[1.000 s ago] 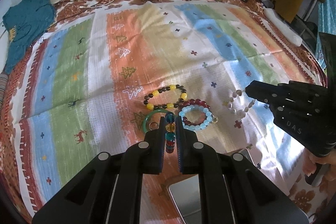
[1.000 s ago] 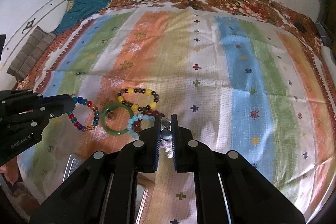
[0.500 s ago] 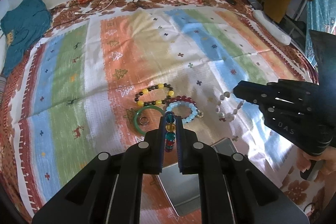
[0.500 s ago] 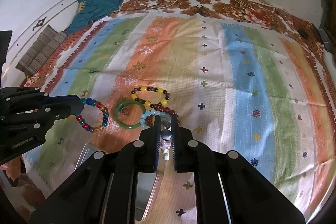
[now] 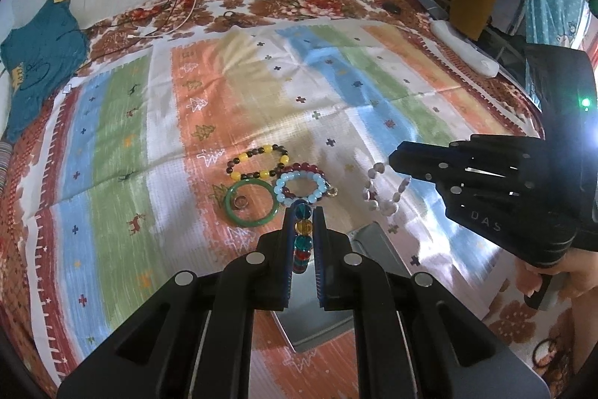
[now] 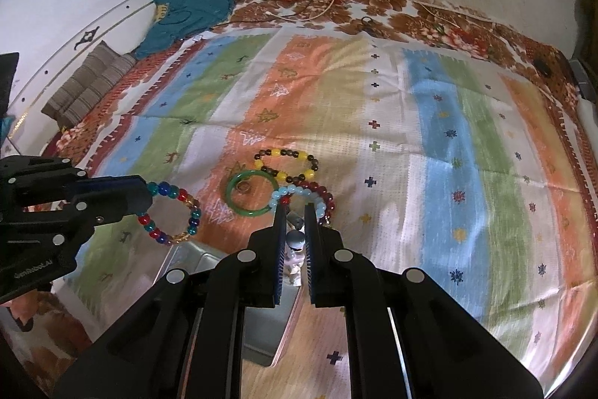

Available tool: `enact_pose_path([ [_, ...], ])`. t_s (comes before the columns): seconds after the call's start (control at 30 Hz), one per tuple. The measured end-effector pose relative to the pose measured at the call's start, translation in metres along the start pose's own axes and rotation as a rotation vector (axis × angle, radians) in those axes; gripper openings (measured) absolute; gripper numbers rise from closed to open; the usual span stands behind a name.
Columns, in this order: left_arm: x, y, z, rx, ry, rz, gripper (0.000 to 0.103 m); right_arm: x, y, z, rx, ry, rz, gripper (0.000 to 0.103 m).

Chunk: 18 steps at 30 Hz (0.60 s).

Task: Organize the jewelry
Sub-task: 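Lift both held bracelets and carry them over the silver tin, then open both grippers to drop the bracelets into the silver tin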

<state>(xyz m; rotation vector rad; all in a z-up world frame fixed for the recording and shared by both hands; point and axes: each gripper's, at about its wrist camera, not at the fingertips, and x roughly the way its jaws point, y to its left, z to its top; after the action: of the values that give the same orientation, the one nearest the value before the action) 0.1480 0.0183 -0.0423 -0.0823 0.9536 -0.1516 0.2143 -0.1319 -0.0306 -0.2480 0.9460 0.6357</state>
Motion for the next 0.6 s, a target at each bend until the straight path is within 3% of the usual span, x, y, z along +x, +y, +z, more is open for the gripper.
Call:
enact_pose_path([
  [0.6,-0.013,-0.011,-0.027,0.01,-0.003,-0.003,0.009,-0.012,0.028,-0.029,-0.057,0.027,0.056,0.011],
])
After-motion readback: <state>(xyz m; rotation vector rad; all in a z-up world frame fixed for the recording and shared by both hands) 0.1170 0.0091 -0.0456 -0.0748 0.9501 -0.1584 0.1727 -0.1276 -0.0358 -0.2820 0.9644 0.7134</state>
